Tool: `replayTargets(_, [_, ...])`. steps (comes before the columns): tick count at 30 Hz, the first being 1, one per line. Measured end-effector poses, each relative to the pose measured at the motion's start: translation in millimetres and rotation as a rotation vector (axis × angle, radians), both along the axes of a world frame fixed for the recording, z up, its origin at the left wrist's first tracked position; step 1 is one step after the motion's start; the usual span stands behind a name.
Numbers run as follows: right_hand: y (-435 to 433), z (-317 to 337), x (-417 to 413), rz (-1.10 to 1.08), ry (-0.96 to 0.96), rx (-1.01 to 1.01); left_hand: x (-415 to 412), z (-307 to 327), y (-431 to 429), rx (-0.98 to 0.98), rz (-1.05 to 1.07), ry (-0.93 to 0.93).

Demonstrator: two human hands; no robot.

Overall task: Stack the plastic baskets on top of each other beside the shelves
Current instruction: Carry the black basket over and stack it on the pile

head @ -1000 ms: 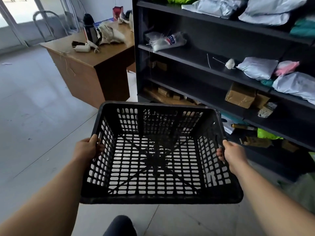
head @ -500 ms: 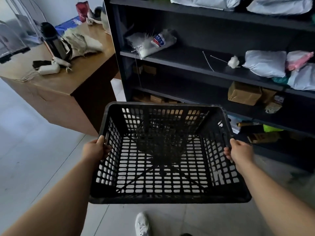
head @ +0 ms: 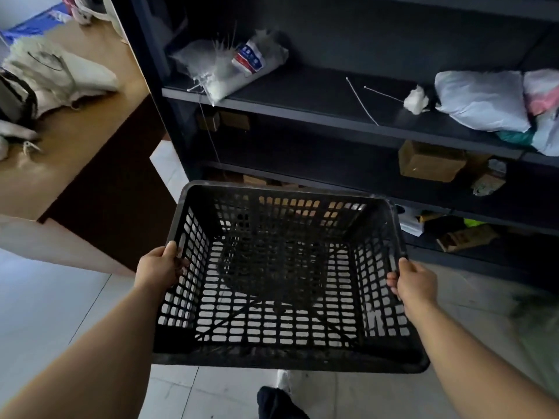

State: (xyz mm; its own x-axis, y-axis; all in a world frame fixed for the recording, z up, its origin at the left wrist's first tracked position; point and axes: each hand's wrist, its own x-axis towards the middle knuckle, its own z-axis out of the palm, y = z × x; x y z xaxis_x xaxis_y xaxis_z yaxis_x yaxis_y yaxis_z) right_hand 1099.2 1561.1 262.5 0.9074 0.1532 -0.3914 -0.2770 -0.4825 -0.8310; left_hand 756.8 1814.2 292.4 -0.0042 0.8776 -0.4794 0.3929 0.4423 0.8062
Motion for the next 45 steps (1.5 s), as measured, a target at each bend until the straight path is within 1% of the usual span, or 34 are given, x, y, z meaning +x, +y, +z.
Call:
replayTargets(7, [62.2, -56.3, 48.8, -0.006, 0.02, -0.025, 60.7, -56.3, 59.7, -0.006, 0.001, 0.011])
replayTargets(15, [119.1, -123.3, 78.6, -0.082, 0.055, -0.038, 102.9, -134.6, 139.6, -0.066, -0.039, 0.053])
replayTargets(20, [151.0, -162.9, 86.8, -0.115, 0.049, -0.036, 122.1, -177.0, 182.8, -0.105, -0.052, -0.006])
replayTargets(25, [172.6, -200.3, 92.8, -0.132, 0.073, -0.054, 139.4, -204.2, 214.2, -0.148, -0.142, -0.059])
replayTargets(27, [178.0, -213.5, 95.3, -0.13, 0.069, -0.069, 144.8, -217.0, 224.4, -0.153, -0.15, -0.048])
replayTargets(30, [184.7, -228.6, 99.4, -0.142, 0.081, -0.079, 149.0, -238.6, 237.6, -0.14, -0.162, -0.01])
replayTargets(32, [188.6, -236.2, 101.3, -0.153, 0.093, -0.061, 152.2, -247.5, 243.6, -0.117, -0.203, 0.057])
replayTargets(35, [194.7, -245.8, 104.6, -0.151, 0.09, -0.052, 156.3, -258.2, 251.5, -0.13, -0.181, 0.046])
replayTargets(41, [206.2, -252.9, 109.3, -0.149, 0.102, -0.041, 162.8, -279.1, 267.5, -0.151, -0.197, 0.089])
replayTargets(45, [208.3, -257.4, 110.7, -0.148, 0.111, -0.048, 168.2, -285.6, 270.6, -0.125, -0.191, 0.066])
